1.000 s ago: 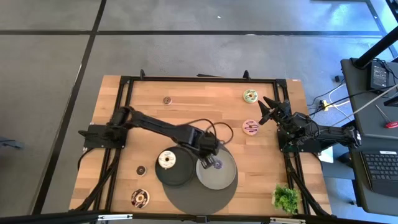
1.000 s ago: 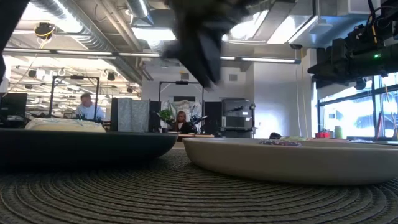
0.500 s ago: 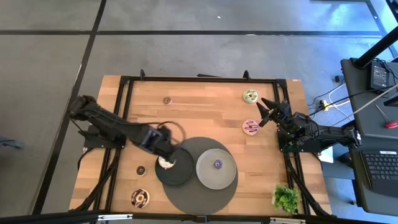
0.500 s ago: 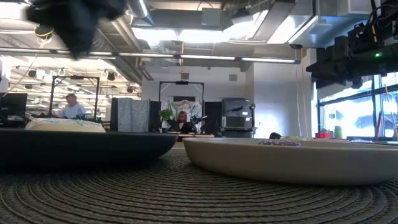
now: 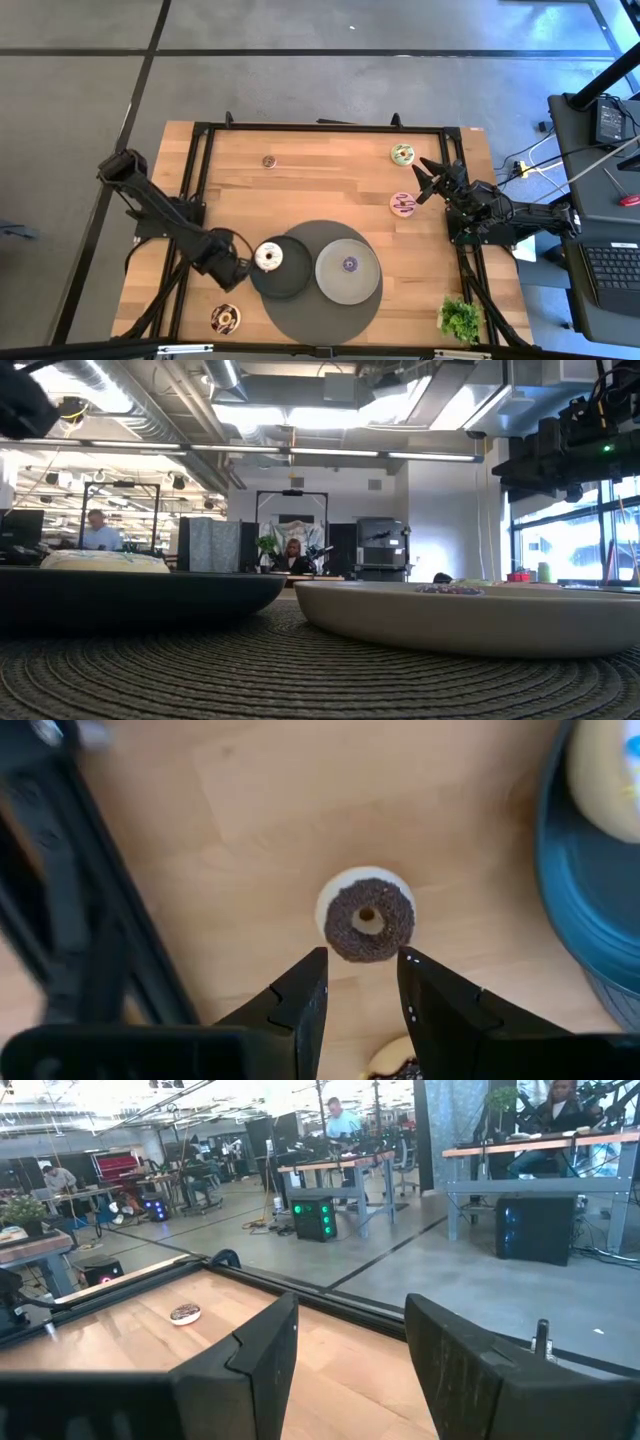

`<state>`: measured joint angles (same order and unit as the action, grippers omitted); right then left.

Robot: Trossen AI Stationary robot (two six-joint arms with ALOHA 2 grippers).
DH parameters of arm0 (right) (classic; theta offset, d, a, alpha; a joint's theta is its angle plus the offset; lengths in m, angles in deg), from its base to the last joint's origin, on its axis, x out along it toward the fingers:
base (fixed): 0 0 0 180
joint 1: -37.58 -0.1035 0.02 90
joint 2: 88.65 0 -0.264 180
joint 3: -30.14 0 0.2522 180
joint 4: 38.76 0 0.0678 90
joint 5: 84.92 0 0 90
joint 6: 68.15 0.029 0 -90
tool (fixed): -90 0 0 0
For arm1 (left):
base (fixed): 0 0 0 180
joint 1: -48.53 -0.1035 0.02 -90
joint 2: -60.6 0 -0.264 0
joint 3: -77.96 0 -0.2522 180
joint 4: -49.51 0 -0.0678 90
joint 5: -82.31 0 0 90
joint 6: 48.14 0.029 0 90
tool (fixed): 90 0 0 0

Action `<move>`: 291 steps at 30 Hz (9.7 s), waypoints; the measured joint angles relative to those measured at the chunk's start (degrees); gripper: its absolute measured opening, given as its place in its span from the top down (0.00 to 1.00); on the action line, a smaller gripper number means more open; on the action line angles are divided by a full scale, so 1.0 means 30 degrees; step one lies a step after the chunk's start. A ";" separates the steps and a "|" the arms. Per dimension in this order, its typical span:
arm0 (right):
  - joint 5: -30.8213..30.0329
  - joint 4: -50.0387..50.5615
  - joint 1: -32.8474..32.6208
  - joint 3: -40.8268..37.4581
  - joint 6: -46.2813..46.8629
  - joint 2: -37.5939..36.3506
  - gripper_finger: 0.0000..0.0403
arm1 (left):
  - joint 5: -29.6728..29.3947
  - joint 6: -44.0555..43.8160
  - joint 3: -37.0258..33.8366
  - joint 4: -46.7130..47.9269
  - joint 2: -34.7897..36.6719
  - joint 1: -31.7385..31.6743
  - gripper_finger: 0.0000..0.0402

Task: Pick & Place donuts
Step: Put the small dark brown donut on the gray plate, then put the big purple donut on the black plate

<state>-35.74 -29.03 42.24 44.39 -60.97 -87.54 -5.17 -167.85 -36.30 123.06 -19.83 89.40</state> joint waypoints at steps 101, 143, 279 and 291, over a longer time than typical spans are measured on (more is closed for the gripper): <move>-0.0022 0.0002 -0.0006 0.0022 -0.0072 0.0007 0.54 | -0.0457 2.4745 1.5122 -0.5414 -1.4491 -0.8898 0.98; -0.0029 0.0000 0.0000 0.0022 -0.0555 0.0007 0.54 | 0.0623 2.1115 1.5129 -0.7032 -1.5045 -0.8949 0.90; 0.6615 1.0885 -0.1399 2.2826 0.3022 2.8880 0.97 | -1.0794 2.1282 0.6452 -1.1935 -0.3461 -1.2912 0.49; 0.5887 1.2133 -0.1362 2.2826 0.3030 2.8866 0.97 | -1.0629 2.1298 0.6466 -1.1999 -0.3461 -1.2636 0.47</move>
<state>-18.07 7.37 38.15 112.87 -51.88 -0.95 -37.06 -103.95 -16.90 87.06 -30.21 51.49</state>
